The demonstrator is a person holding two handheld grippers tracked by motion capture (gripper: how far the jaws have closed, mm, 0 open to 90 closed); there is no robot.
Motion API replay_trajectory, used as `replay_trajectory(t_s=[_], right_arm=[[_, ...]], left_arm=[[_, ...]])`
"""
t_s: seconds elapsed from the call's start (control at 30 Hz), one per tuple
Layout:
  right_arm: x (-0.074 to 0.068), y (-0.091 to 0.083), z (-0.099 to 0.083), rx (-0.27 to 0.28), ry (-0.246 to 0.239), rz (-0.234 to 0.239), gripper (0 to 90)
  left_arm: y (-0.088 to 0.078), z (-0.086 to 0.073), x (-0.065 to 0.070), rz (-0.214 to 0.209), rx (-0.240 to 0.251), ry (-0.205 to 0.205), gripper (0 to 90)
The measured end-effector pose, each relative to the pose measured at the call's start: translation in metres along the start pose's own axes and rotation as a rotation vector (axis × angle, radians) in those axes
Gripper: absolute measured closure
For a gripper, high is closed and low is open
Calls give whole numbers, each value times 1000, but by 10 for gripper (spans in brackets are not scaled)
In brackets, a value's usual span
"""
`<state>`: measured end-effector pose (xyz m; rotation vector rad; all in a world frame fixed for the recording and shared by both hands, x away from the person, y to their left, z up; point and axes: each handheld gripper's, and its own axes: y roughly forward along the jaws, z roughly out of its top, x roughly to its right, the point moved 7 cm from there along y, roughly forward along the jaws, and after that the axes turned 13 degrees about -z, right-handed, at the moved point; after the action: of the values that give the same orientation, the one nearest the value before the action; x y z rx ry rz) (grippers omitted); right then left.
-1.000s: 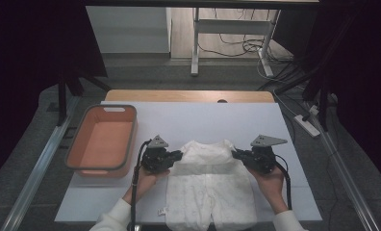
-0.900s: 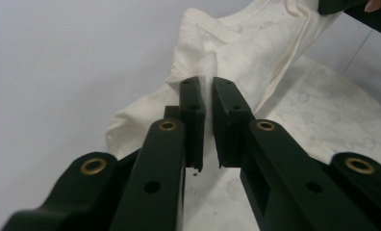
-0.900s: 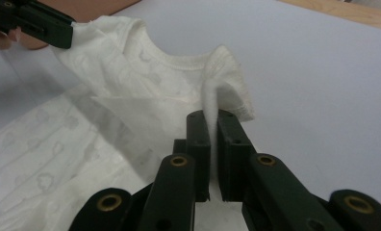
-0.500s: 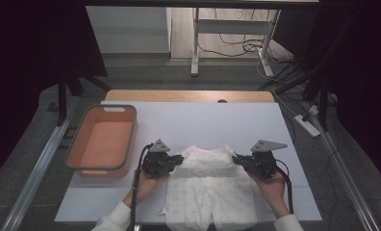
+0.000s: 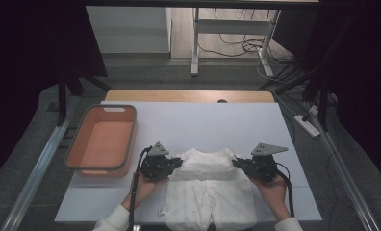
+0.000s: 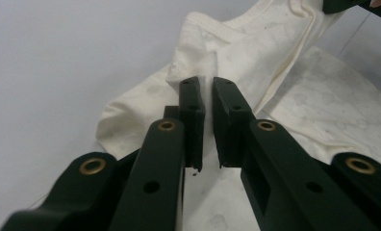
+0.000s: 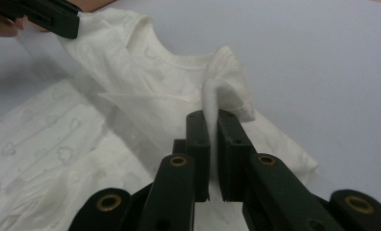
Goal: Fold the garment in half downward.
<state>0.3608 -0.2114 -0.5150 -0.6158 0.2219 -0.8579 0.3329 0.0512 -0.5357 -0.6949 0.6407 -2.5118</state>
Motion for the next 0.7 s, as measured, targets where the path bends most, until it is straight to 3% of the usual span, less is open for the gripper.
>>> replay_trajectory(t_s=[0.17, 0.7], right_arm=[[-5, -3, -5, -12, -30, 0, 846], [-16, -12, -22, -42, -55, 17, 838]], left_arm=[[0, -4, 4, -1, -9, 2, 816], [-1, -19, 19, -24, -38, 13, 807]])
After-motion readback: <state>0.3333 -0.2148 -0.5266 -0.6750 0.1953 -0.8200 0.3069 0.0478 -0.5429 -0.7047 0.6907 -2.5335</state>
